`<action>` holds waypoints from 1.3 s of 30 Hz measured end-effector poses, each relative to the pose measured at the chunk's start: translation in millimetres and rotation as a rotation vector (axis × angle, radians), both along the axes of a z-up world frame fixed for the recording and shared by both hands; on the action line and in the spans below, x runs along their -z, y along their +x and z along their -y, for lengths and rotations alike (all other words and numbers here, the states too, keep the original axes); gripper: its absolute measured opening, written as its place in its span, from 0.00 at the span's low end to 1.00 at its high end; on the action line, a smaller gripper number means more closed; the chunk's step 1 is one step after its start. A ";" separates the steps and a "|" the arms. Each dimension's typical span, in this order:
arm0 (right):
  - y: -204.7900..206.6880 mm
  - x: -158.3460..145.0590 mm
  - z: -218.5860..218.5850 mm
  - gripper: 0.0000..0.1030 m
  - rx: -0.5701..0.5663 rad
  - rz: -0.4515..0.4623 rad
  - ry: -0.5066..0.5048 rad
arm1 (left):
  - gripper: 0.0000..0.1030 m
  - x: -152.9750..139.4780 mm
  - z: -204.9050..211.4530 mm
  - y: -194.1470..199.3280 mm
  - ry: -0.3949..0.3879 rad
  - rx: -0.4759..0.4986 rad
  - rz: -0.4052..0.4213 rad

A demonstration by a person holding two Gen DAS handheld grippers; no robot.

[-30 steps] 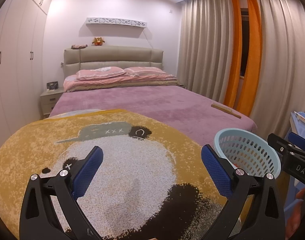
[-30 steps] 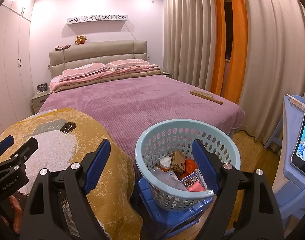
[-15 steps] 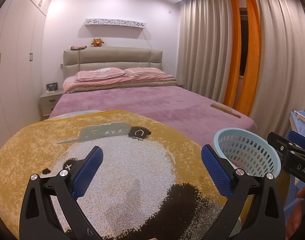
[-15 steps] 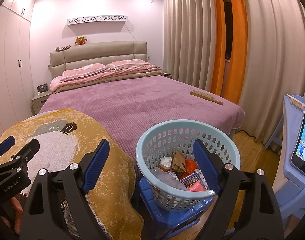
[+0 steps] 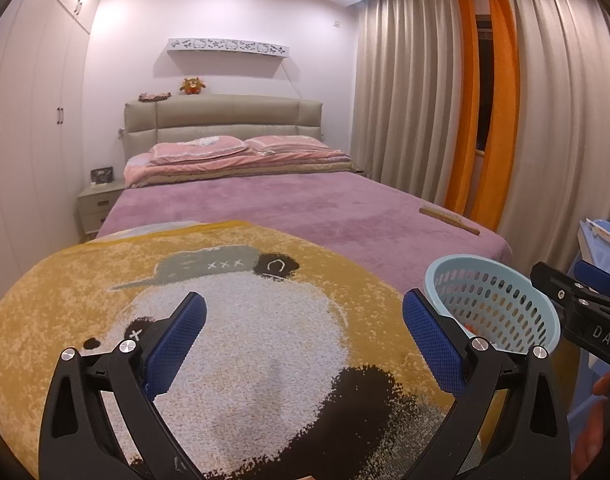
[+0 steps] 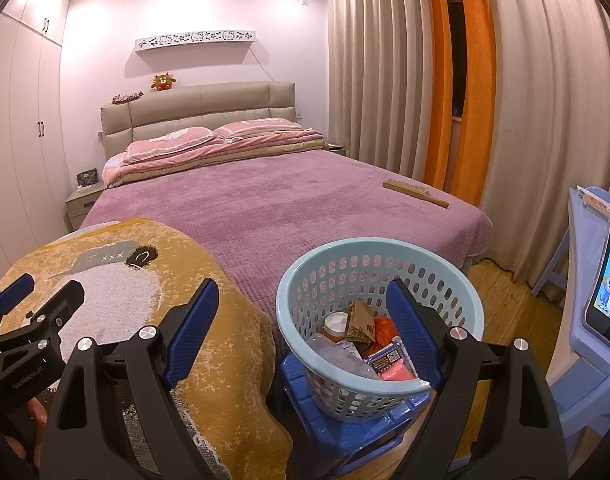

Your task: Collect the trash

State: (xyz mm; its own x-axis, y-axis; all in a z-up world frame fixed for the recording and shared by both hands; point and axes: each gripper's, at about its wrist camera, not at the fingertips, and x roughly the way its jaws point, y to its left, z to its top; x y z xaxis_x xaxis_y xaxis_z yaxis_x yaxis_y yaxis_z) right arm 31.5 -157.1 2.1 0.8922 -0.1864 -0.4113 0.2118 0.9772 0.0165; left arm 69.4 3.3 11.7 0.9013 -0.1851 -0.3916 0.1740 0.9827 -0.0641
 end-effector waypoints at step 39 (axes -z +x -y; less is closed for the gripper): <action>3.8 3.1 1.2 0.79 -0.014 -0.012 0.006 | 0.93 1.3 0.0 0.3 0.007 0.020 -0.013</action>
State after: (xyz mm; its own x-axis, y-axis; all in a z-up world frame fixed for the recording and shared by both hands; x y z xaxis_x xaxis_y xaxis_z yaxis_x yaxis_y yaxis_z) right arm 35.2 -158.3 -1.0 0.8898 -0.1715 -0.4229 0.1982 0.9800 0.0196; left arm 69.7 3.3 10.4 0.8922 -0.2005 -0.4048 0.1929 0.9794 -0.0598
